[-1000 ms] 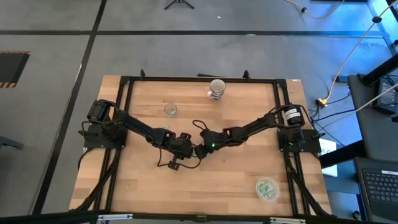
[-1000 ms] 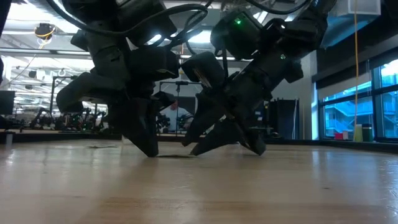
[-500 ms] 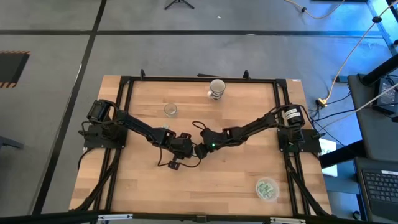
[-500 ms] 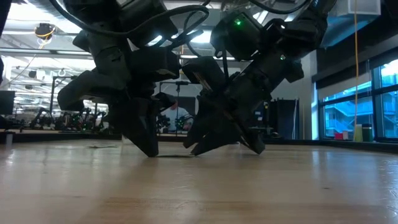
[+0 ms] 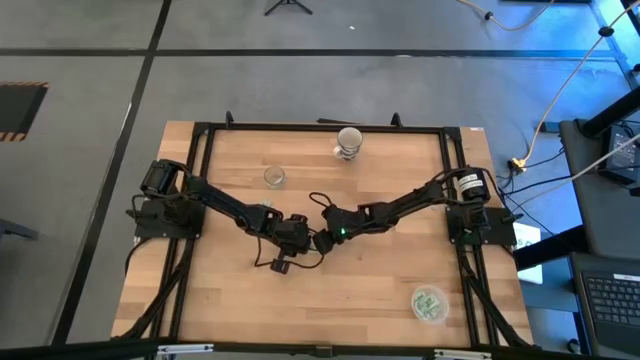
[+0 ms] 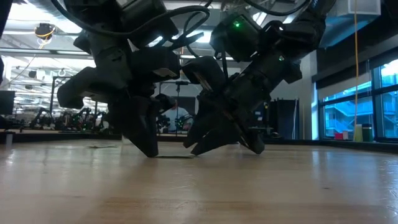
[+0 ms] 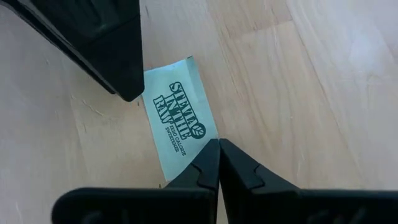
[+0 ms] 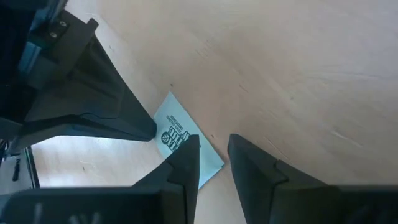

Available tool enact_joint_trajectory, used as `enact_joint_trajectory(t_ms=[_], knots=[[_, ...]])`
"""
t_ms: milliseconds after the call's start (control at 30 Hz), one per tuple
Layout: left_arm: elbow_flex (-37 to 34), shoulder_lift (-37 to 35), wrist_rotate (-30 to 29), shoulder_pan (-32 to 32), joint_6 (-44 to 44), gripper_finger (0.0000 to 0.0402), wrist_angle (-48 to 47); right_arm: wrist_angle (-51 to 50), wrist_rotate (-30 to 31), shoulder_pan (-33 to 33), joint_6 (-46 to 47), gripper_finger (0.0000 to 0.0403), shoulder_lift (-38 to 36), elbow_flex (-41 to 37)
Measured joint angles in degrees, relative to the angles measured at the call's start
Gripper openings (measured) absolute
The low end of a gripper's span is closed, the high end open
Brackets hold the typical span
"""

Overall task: Pick and place Stevia / Truvia into bins
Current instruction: Put the green stevia packet into the transparent container

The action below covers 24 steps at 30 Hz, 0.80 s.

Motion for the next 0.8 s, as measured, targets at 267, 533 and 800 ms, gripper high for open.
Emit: enact_joint_trajectory(t_ms=[267, 533, 800], knots=[[-0.01, 0.13, 0.41, 1.27, -0.02, 0.0003, 0.85, -0.17, -1.15, 0.31, 1.47, 0.0093, 0.0, 0.0], [0.01, 0.15, -0.36, 1.31, -0.02, 0.0003, 0.99, -0.28, -5.94, 0.38, 1.54, 0.0094, -0.07, 0.0], [0.01, 0.15, -0.86, 1.35, -0.15, 0.0002, 1.03, -0.58, -7.72, 0.52, 1.35, 0.0094, -0.07, 0.0]])
